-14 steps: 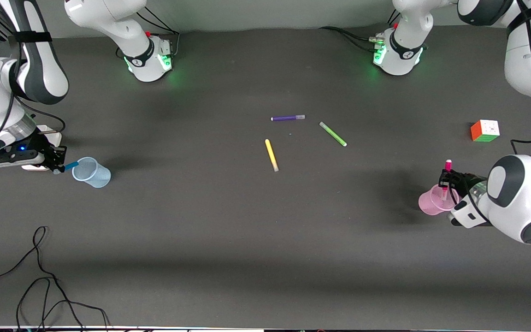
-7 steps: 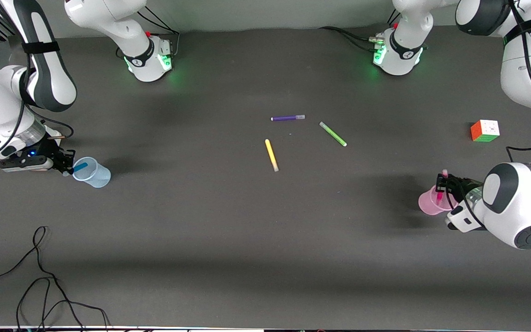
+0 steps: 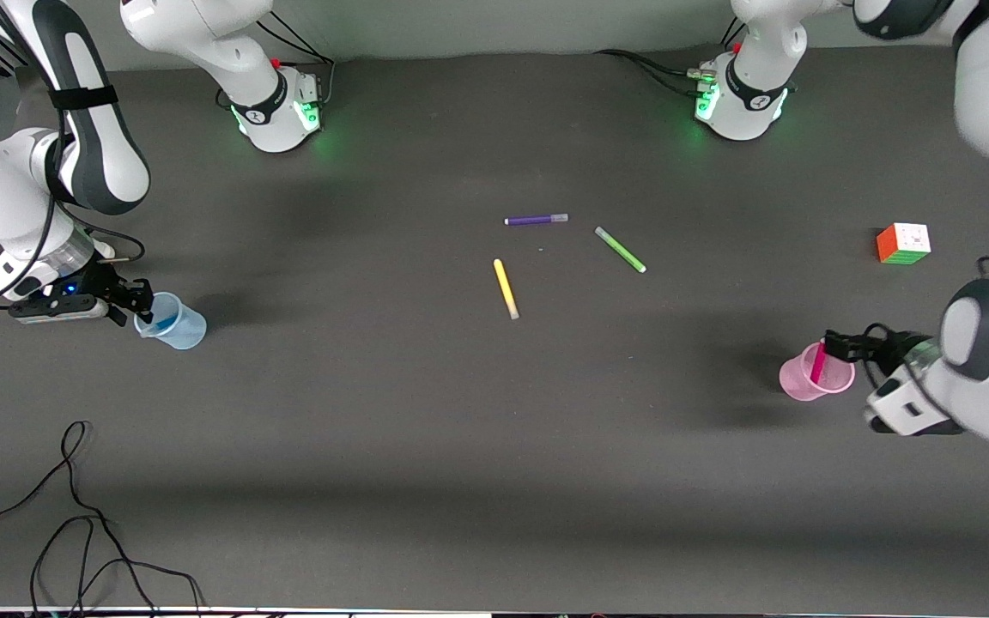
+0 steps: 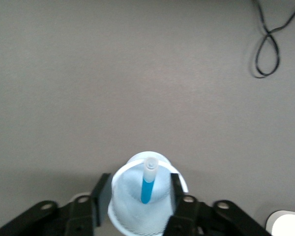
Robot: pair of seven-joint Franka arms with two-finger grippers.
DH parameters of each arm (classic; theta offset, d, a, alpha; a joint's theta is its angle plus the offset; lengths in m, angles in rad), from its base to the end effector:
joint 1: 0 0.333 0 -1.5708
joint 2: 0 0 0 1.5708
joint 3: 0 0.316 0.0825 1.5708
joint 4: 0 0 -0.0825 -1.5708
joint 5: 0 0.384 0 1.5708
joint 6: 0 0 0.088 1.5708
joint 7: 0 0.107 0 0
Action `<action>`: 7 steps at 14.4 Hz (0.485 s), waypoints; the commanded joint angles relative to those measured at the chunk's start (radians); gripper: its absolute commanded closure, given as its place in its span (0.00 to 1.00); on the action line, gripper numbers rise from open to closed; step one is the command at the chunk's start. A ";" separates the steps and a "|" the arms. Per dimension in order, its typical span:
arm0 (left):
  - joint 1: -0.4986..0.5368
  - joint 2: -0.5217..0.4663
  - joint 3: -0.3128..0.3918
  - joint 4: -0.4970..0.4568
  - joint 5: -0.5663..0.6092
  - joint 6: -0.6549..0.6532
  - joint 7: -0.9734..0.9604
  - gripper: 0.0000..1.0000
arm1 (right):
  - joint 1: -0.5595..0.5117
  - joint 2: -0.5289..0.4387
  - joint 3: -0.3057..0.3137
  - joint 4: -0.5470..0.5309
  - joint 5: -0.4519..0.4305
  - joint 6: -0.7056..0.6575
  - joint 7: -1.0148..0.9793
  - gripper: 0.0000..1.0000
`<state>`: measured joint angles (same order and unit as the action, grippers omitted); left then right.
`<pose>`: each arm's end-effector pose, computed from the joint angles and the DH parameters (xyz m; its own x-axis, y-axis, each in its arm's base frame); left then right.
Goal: Place pink and blue markers in matching cups
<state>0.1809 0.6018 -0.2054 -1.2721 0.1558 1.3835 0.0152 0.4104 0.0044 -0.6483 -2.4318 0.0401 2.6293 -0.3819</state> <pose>0.6649 0.0317 0.3805 0.8870 -0.0300 -0.4608 -0.0475 -0.9985 -0.0265 0.4882 -0.1194 0.3221 0.9757 0.1137 0.1873 0.1062 -0.9931 0.0500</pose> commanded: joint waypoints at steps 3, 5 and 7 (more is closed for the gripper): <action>0.006 -0.264 0.000 -0.197 -0.002 0.066 0.062 0.00 | 0.007 -0.026 0.047 0.196 0.021 -0.300 0.012 0.00; 0.011 -0.402 0.001 -0.356 -0.015 0.185 0.060 0.00 | 0.007 -0.055 0.096 0.267 0.021 -0.415 0.094 0.00; 0.038 -0.517 0.007 -0.469 -0.080 0.261 0.062 0.00 | 0.007 -0.105 0.162 0.315 -0.002 -0.517 0.191 0.00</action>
<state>0.1866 0.2514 -0.2061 -1.5468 0.1279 1.5501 0.0583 0.4120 -0.0499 -0.5355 -2.1572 0.0503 2.2004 -0.2819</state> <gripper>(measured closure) 0.000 0.000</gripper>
